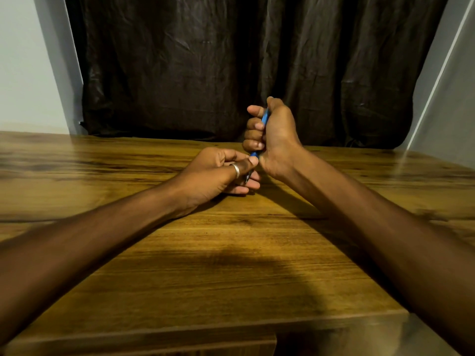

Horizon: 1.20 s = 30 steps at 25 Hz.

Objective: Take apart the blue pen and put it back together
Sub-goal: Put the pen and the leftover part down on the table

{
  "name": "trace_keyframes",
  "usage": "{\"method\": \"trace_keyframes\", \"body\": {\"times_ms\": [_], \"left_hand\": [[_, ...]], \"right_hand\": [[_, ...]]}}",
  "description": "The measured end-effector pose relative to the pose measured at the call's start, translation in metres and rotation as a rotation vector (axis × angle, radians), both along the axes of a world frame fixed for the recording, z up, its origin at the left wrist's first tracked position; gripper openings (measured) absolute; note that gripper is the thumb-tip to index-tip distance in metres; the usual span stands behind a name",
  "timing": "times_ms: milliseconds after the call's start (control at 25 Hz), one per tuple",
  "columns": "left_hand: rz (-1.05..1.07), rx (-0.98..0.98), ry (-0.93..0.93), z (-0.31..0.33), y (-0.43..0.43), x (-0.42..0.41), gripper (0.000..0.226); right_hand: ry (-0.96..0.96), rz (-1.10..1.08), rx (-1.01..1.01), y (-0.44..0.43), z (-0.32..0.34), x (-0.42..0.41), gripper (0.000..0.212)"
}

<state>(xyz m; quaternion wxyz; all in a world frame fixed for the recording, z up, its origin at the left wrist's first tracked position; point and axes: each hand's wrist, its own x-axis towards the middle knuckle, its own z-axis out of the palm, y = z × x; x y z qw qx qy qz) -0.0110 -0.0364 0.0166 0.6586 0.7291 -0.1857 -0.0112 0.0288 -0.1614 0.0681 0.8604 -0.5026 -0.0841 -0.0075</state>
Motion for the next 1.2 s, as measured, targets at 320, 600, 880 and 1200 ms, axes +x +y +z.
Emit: {"method": "trace_keyframes", "body": {"times_ms": [320, 600, 880, 1200], "left_hand": [[0.302, 0.017, -0.144, 0.003, 0.010, 0.006, 0.016], [0.341, 0.052, -0.181, 0.004, 0.017, 0.010, 0.014], [0.356, 0.112, -0.284, -0.002, 0.020, 0.020, 0.020], [0.530, 0.785, -0.399, -0.013, 0.036, 0.039, 0.016]], "right_hand": [[-0.185, -0.186, -0.402, 0.006, -0.008, 0.015, 0.025], [-0.280, -0.207, -0.533, 0.005, -0.015, 0.018, 0.017], [-0.292, -0.202, -0.548, -0.001, -0.011, 0.015, 0.005], [-0.168, -0.306, -1.286, -0.018, -0.017, 0.027, 0.013]]}}
